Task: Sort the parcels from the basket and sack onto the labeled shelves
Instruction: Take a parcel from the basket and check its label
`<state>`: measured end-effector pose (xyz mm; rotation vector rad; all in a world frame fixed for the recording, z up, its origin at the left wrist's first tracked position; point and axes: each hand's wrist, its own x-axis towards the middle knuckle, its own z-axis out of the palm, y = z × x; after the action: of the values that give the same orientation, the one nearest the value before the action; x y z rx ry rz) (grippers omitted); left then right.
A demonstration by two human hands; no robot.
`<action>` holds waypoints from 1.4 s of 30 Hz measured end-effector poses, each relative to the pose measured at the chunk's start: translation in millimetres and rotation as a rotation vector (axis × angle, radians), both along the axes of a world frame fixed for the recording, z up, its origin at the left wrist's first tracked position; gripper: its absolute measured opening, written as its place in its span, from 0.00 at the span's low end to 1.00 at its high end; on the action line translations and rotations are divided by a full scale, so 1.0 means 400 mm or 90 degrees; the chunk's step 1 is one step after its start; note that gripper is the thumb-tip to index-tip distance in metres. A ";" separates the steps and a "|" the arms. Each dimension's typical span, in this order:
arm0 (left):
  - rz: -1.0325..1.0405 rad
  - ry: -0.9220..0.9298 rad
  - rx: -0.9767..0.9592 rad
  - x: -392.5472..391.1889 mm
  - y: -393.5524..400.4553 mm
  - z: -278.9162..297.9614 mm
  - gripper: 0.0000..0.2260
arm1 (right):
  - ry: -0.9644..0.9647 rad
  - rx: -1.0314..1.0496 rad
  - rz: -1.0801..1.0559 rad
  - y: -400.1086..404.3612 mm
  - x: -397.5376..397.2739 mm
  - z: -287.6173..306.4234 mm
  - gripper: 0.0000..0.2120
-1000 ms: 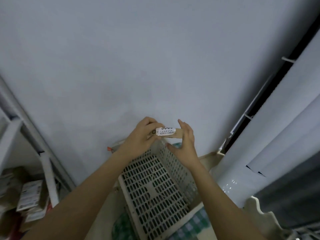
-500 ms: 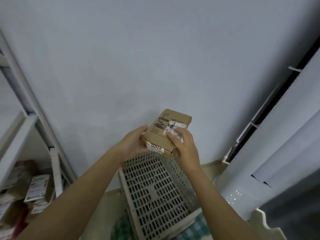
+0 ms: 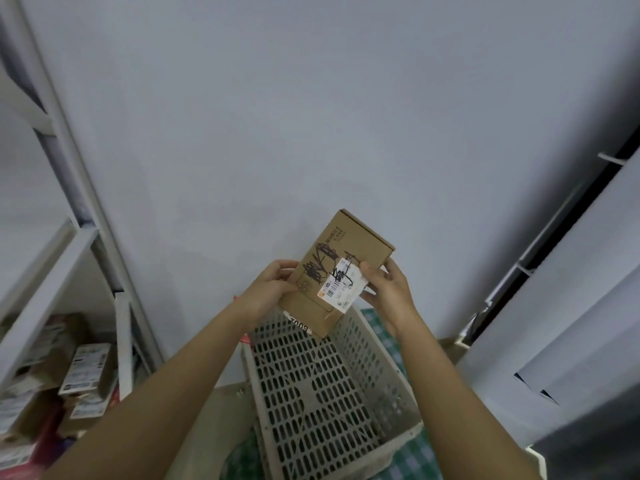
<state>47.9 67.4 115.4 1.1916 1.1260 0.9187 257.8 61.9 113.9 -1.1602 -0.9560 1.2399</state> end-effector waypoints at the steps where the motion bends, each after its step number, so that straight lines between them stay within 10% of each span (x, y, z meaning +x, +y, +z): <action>1: 0.000 0.024 0.009 -0.001 0.000 0.002 0.19 | -0.004 0.017 0.008 -0.003 -0.007 -0.002 0.12; 10: 0.006 0.100 0.154 -0.006 -0.018 0.011 0.25 | -0.322 0.221 0.045 -0.043 -0.064 -0.053 0.19; 25: -0.004 0.235 0.313 -0.117 -0.091 -0.047 0.10 | -0.392 0.235 -0.066 -0.128 -0.158 -0.120 0.25; 42: -0.340 0.253 0.319 -0.136 -0.529 -0.221 0.12 | -0.563 0.043 -0.333 -0.805 -0.316 -0.298 0.21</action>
<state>-6.4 -144.2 26.9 2.0347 0.8187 0.5673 131.4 -260.0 -5.2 -1.8044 -1.1907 0.2361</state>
